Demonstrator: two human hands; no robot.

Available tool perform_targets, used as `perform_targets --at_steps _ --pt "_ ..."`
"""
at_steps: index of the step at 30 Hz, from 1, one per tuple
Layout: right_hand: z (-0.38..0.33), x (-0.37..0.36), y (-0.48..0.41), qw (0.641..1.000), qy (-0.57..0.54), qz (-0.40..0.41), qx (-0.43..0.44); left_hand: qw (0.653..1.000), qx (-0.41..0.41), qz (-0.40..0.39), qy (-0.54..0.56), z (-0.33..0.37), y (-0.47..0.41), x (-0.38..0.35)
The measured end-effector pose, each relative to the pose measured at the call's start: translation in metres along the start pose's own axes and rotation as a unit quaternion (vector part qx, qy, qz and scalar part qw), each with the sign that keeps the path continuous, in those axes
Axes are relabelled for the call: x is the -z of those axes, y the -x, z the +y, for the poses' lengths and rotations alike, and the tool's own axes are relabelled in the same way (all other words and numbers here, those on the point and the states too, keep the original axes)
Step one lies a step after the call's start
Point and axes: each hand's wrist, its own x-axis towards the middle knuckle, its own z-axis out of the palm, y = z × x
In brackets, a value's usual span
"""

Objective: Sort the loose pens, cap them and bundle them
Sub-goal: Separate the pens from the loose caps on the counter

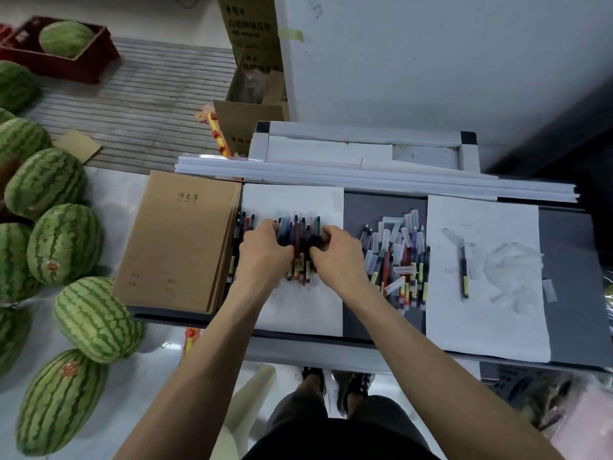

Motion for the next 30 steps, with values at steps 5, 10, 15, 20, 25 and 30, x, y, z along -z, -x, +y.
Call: perform_targets --at_steps 5,10,15,20,25,30 --pt "0.006 0.002 0.004 0.999 0.029 -0.002 0.013 1.0 0.005 0.007 -0.007 -0.003 0.003 0.003" --pt "0.01 0.006 0.012 0.998 0.05 0.003 0.025 1.0 -0.009 0.005 -0.021 -0.005 0.006 0.005" --pt "0.005 0.01 0.02 0.997 0.073 -0.015 0.03 0.999 -0.025 -0.013 -0.035 -0.003 0.015 0.009" --pt "-0.001 0.018 0.029 0.989 0.124 -0.011 0.078 0.991 -0.087 -0.038 -0.094 0.006 0.031 0.017" --pt "0.004 0.036 0.045 0.976 0.191 -0.011 0.102 0.979 -0.144 -0.047 -0.139 0.012 0.044 0.024" --pt "0.024 0.06 0.067 0.964 0.25 0.031 0.09 0.963 -0.207 -0.063 -0.163 0.021 0.054 0.021"
